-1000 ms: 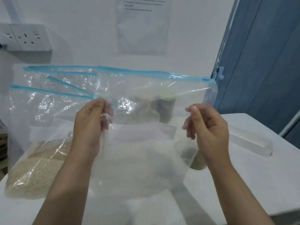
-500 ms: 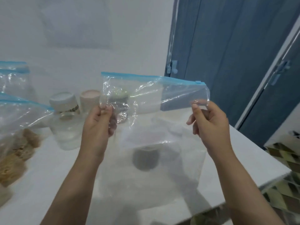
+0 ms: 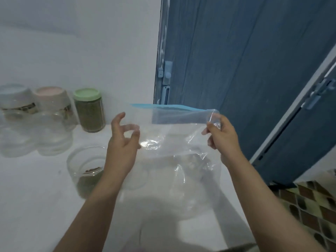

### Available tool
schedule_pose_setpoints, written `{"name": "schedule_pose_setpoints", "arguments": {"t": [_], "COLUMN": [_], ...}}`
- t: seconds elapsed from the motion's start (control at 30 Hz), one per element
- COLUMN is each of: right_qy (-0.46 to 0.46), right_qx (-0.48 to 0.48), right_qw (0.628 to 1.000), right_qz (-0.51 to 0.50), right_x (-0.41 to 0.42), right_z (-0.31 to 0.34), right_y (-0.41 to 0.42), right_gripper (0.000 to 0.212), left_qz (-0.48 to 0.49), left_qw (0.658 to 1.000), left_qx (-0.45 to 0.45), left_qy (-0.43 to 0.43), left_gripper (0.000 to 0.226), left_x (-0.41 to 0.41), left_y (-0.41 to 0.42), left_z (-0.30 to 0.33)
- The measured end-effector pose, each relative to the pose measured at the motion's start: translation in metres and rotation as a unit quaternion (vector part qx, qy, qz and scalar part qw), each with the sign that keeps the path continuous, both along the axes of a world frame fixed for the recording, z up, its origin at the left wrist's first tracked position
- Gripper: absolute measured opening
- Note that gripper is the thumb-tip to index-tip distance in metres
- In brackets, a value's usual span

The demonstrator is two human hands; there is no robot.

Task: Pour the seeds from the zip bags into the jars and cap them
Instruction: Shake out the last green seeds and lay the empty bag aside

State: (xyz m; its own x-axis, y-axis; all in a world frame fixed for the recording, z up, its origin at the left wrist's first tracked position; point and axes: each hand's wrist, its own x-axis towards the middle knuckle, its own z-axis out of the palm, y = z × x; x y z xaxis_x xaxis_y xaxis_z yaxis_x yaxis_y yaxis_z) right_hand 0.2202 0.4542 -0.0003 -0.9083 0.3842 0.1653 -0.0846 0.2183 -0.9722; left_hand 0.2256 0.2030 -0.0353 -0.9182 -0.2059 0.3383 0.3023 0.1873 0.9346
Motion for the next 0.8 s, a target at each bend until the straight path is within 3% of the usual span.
{"name": "schedule_pose_setpoints", "arguments": {"t": [0.17, 0.23, 0.3, 0.4, 0.47, 0.5, 0.6, 0.8], "right_qy": [-0.094, -0.086, -0.081, -0.100, -0.145, -0.165, -0.190, -0.169], "right_qx": [-0.192, -0.131, 0.006, 0.182, 0.261, 0.284, 0.303, 0.275], "right_qw": [0.966, 0.974, 0.983, 0.961, 0.933, 0.923, 0.919, 0.946], "right_qz": [0.145, 0.164, 0.165, 0.184, 0.201, 0.200, 0.166, -0.032], "right_x": [-0.034, -0.040, -0.045, -0.052, -0.054, -0.055, -0.055, -0.041], "right_z": [-0.027, -0.045, -0.063, -0.086, -0.099, -0.104, -0.112, -0.107], "right_y": [0.033, 0.042, 0.046, 0.049, 0.050, 0.051, 0.054, 0.081], "right_gripper": [0.032, 0.033, 0.035, 0.028, 0.035, 0.038, 0.015, 0.027], "left_qz": [0.086, 0.109, 0.124, 0.134, 0.133, 0.131, 0.130, 0.125], "left_qw": [0.990, 0.984, 0.979, 0.974, 0.972, 0.972, 0.970, 0.961], "left_qx": [-0.102, -0.132, -0.154, -0.176, -0.189, -0.193, -0.200, -0.235], "left_qy": [-0.047, -0.049, -0.043, -0.041, -0.037, -0.034, -0.037, -0.071], "left_gripper": [0.031, 0.033, 0.033, 0.034, 0.034, 0.034, 0.035, 0.038], "left_x": [-0.011, -0.011, -0.010, -0.010, -0.009, -0.009, -0.009, -0.015], "left_y": [0.014, 0.012, 0.009, 0.008, 0.009, 0.010, 0.012, 0.021], "left_z": [-0.032, -0.037, -0.037, -0.037, -0.037, -0.038, -0.041, -0.050]}}
